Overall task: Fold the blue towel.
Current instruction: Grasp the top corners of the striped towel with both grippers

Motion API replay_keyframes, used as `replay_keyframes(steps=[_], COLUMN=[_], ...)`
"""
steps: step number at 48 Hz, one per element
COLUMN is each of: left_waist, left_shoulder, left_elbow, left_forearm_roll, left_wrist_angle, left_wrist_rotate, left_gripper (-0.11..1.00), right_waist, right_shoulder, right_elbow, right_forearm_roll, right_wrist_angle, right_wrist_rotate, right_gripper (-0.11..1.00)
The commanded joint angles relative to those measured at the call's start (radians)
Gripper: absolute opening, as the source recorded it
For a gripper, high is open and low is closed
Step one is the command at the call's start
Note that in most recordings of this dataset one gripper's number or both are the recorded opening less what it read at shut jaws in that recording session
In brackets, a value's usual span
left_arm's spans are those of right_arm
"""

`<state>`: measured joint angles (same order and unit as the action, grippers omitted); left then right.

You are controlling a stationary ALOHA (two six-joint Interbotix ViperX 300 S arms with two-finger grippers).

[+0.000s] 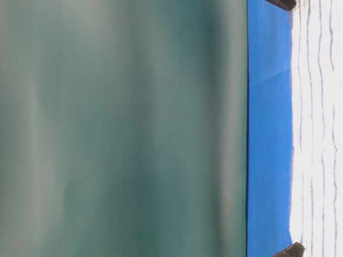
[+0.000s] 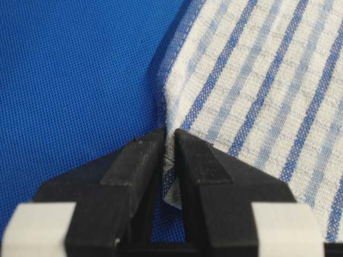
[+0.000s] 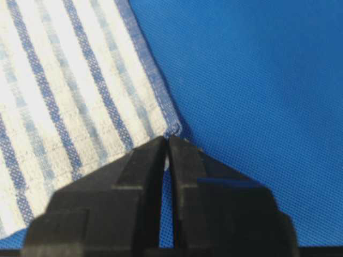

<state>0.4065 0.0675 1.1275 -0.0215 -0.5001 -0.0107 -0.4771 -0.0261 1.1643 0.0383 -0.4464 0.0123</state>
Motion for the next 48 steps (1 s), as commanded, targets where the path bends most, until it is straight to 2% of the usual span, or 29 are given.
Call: replay_keyframes(steps=[1, 19, 48], left_waist=[0.008, 0.005, -0.077], left_shoulder=[-0.012, -0.087, -0.359], left_elbow=[-0.005, -0.011, -0.009], left_forearm_roll=[-0.002, -0.003, -0.003], left_wrist_angle=[0.009, 0.069, 0.27], left_wrist_rotate=[0.002, 0.002, 0.003], left_gripper=[0.08, 0.05, 0.05], right_waist=[0.005, 0.02, 0.098], right_shoulder=[-0.008, -0.097, -0.405], right_elbow=[-0.012, -0.015, -0.005], right_forearm_roll=[0.003, 0.002, 0.003], right_wrist_angle=[-0.005, 0.044, 0.244], right_wrist_rotate=[0.002, 0.003, 0.02], right_gripper=[-0.03, -0.04, -0.04])
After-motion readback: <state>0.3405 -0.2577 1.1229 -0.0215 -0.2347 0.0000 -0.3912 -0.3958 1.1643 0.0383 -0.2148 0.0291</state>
